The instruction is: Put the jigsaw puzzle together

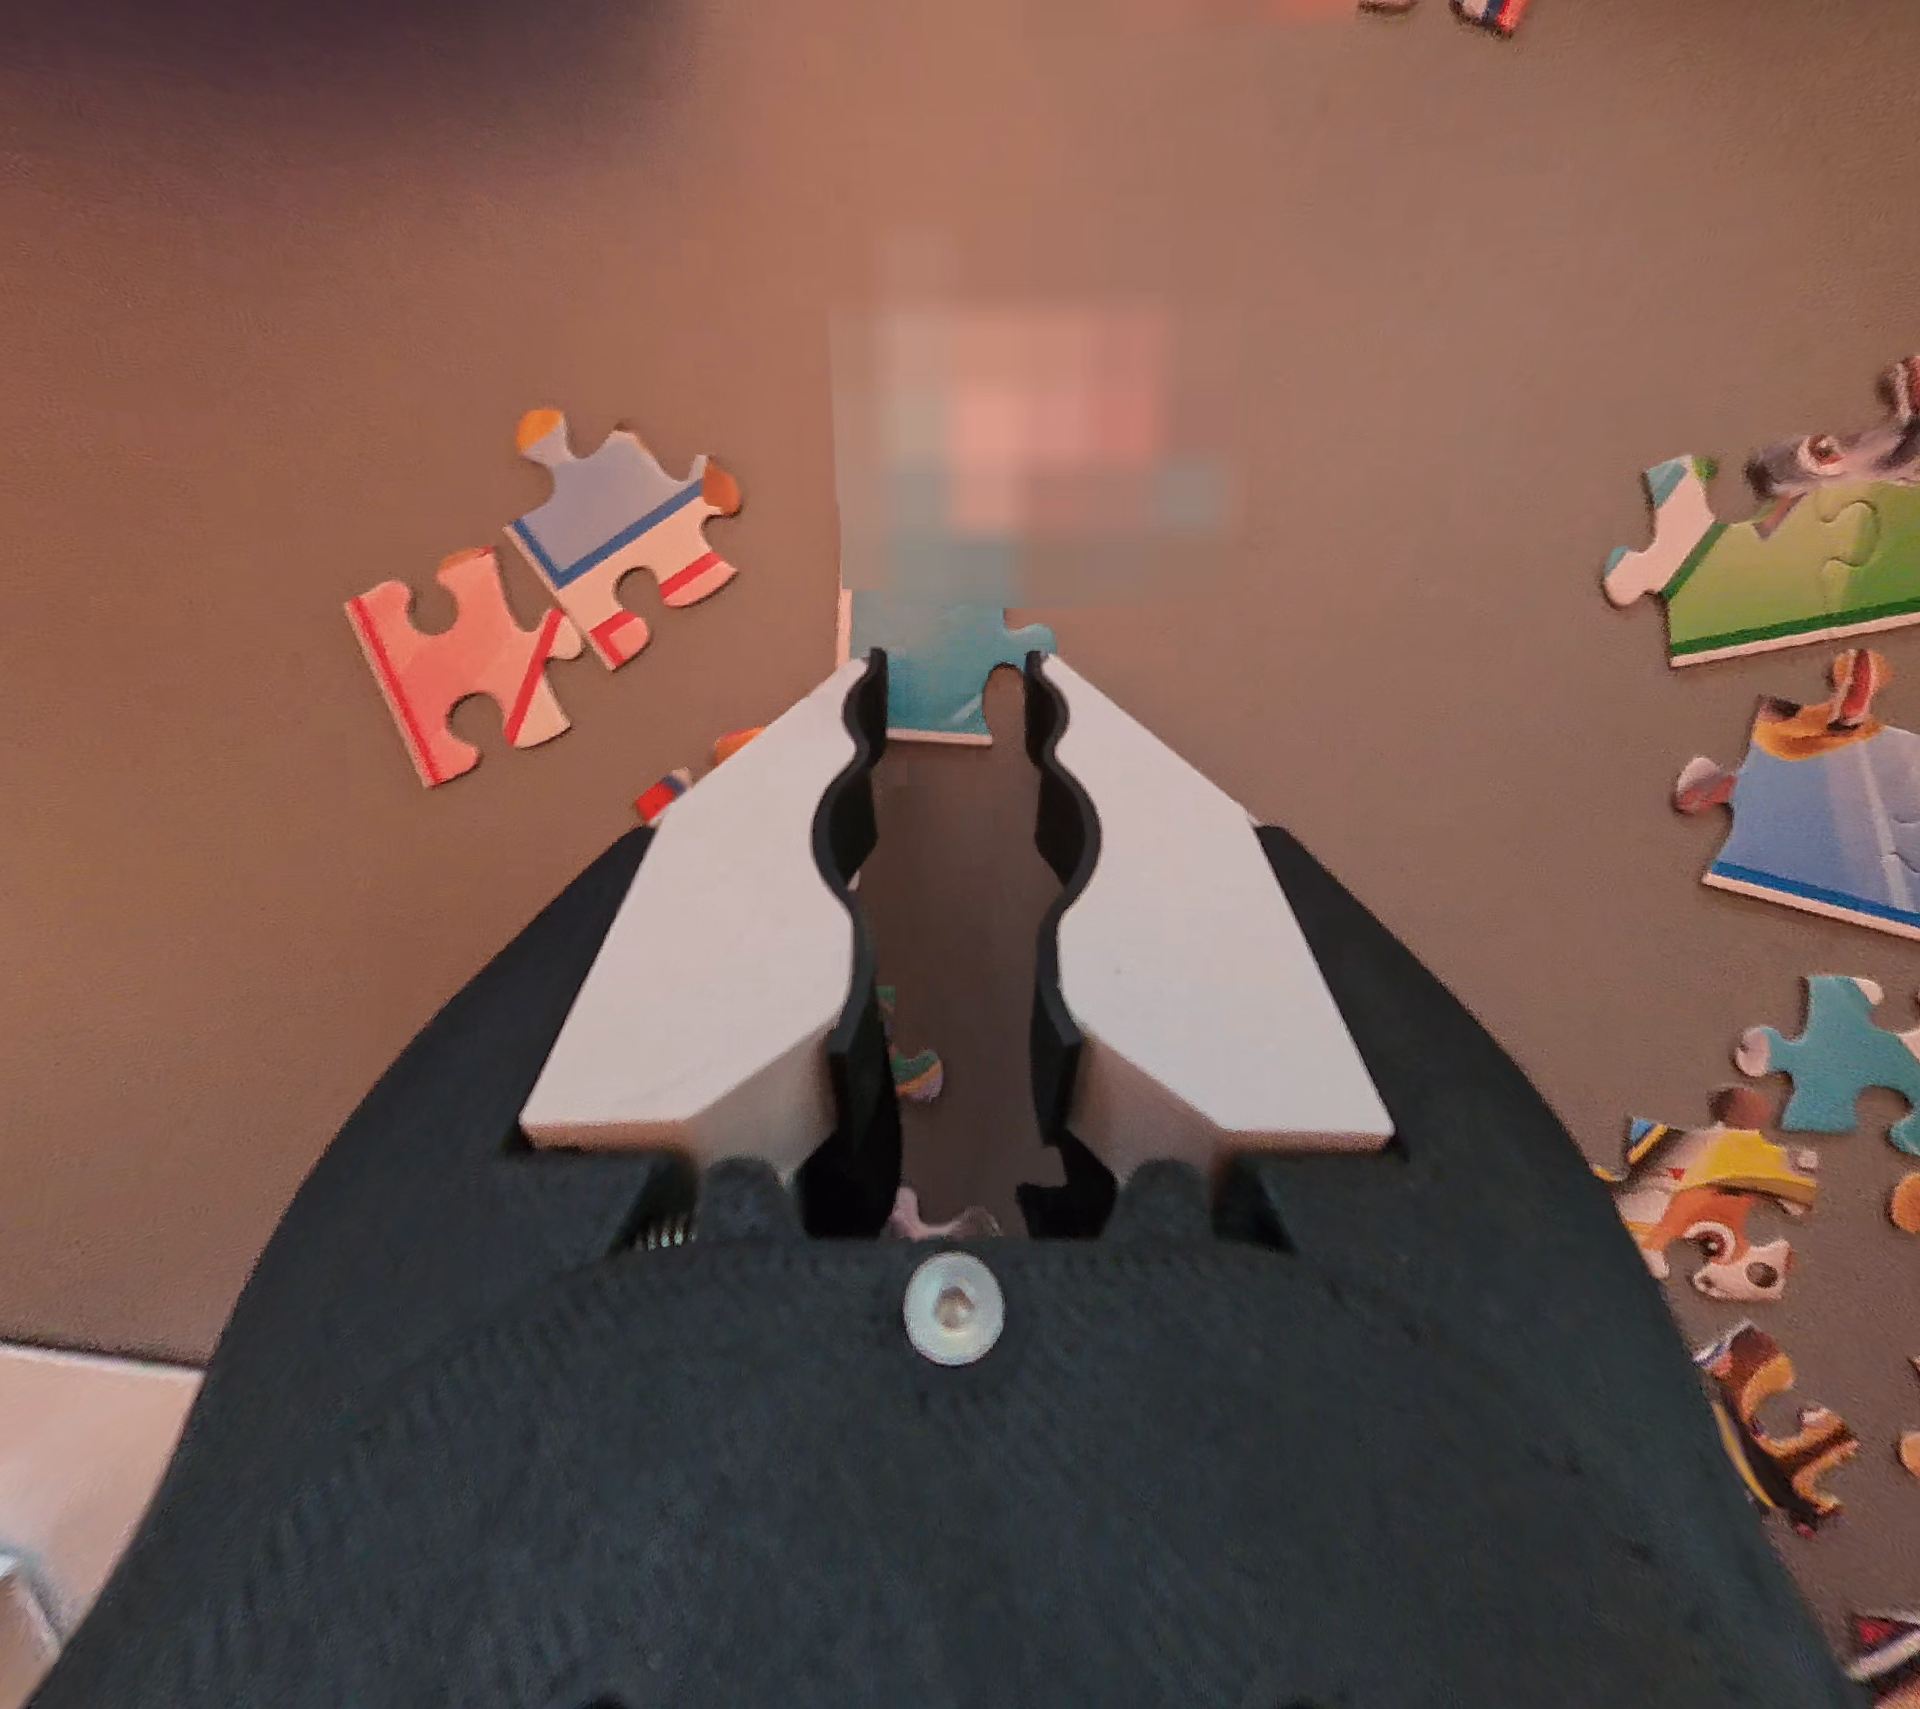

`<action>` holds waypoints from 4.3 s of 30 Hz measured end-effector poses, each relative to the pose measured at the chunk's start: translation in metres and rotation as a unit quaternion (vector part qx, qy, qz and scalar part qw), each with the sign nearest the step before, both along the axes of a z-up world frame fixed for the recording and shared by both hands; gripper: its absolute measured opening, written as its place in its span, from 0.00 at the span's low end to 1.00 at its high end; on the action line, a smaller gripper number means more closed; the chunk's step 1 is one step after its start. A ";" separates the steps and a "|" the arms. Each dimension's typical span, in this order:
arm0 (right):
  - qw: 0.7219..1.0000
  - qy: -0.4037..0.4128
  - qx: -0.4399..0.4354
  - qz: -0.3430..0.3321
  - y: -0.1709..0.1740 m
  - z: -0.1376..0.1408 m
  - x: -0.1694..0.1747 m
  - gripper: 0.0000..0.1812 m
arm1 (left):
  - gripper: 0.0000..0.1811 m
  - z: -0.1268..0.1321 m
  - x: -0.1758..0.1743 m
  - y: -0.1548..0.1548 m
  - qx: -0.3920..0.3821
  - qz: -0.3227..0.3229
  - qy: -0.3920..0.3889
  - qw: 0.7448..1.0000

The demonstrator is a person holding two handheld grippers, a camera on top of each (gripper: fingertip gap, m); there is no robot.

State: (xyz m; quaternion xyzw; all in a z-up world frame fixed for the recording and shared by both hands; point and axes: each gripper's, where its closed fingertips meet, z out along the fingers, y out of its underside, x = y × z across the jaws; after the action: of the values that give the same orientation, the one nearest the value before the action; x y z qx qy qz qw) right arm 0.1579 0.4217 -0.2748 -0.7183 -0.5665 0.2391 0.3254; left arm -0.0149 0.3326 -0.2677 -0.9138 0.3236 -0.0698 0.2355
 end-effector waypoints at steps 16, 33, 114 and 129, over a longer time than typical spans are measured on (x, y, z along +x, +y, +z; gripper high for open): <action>0.999 0.042 0.000 -0.018 0.006 0.015 -0.001 0.00 | 0.22 -0.010 -0.071 -0.055 -0.021 0.143 0.026 0.989; 0.997 0.073 0.008 -0.017 0.005 0.030 -0.003 0.00 | 0.26 -0.009 -0.078 -0.127 -0.057 0.154 0.012 0.986; 0.961 -0.042 0.215 0.169 -0.244 0.040 0.017 0.04 | 0.23 0.011 0.042 -0.201 0.091 -0.016 -0.108 0.990; 0.977 -0.111 0.130 0.127 -0.219 0.007 0.071 0.04 | 0.25 -0.002 0.036 -0.204 0.058 -0.012 -0.085 0.995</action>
State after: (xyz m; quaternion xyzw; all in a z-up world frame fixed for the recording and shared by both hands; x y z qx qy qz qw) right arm 0.2287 0.2027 -0.2679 -0.6139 -0.7119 0.1217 0.3185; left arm 0.0209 0.1286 -0.2695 -0.8855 0.3168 -0.1307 0.3137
